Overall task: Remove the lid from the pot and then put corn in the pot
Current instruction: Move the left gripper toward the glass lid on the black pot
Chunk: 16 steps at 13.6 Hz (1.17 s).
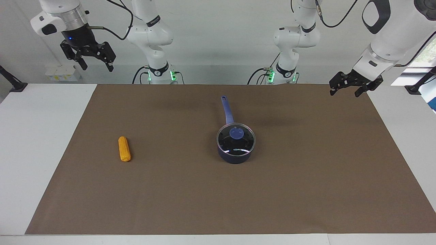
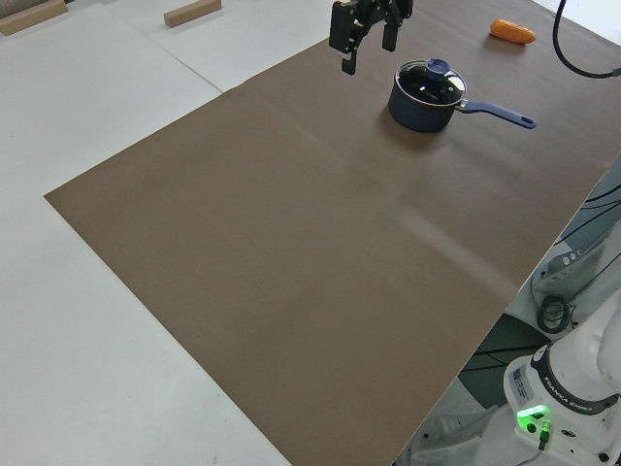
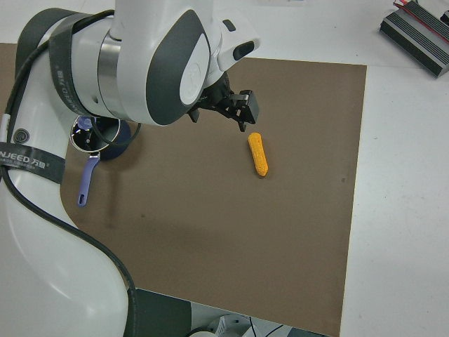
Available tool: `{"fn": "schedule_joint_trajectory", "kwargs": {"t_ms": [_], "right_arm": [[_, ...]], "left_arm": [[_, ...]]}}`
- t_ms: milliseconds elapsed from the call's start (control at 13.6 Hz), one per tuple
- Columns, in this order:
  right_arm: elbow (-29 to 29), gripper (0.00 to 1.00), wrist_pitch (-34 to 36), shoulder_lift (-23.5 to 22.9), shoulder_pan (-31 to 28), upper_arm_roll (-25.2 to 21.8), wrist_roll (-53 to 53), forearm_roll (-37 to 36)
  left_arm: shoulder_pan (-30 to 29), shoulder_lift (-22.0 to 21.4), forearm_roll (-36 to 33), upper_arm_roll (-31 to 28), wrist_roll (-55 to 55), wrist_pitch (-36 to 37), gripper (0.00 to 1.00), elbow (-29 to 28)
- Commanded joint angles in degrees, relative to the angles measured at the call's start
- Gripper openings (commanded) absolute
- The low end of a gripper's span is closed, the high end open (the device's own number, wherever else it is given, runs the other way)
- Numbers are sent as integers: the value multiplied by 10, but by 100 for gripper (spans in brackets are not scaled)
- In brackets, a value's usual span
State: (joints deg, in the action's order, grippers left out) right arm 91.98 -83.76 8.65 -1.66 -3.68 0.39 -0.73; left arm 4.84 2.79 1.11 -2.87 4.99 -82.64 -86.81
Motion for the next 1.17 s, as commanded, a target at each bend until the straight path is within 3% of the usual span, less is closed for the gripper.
{"fn": "schedule_joint_trajectory", "kwargs": {"t_ms": [0,293,440,660,1100], "right_arm": [[-1,100,-13,1,-1,1,2,5],[0,100,-8,0,4,0,-1,7],[-1,100,-13,0,52,-33,1,4],[0,100,-14,0,58,-48,0,4],[0,100,-11,1,41,-37,0,6]], "left_arm": [[-4,-3,-9,3,6,9,100,2],[-2,-2,-4,3,6,6,100,2],[2,-3,-3,3,4,6,100,0],[9,-4,-4,13,3,5,100,-3],[90,0,-3,16,-51,-23,100,-20]]}}
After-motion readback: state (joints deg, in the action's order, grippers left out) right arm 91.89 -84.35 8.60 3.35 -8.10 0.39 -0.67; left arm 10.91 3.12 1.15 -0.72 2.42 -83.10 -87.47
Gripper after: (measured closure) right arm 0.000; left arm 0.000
